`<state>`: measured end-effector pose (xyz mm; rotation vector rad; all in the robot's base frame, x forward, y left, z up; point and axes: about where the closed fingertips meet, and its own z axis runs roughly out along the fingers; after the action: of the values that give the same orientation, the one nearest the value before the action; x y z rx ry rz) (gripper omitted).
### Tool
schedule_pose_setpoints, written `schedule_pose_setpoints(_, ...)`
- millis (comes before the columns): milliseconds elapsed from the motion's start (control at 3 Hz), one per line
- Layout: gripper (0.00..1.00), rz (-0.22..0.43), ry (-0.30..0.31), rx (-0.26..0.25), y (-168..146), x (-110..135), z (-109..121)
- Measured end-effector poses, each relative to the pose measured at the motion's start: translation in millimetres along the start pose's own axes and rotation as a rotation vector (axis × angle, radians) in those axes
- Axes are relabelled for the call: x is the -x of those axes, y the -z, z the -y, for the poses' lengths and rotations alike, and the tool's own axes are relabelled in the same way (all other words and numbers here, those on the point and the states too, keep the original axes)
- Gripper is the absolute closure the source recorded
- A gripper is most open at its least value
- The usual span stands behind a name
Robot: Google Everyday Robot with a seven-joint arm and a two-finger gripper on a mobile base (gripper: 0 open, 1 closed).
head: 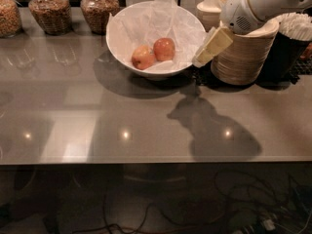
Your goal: Pick apple from white bowl
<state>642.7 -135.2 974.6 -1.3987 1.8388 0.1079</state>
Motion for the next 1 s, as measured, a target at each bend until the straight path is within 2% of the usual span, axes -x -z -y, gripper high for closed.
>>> schedule_pose_setpoints(333,0.0,0.0,0.0,0.0,0,0,0)
schedule_pose_setpoints(667,0.0,0.02,0.027,-0.013,-5,4,-1)
schedule_pose_setpoints(1000,0.0,0.084,0.083,-0.031,-28,21,5)
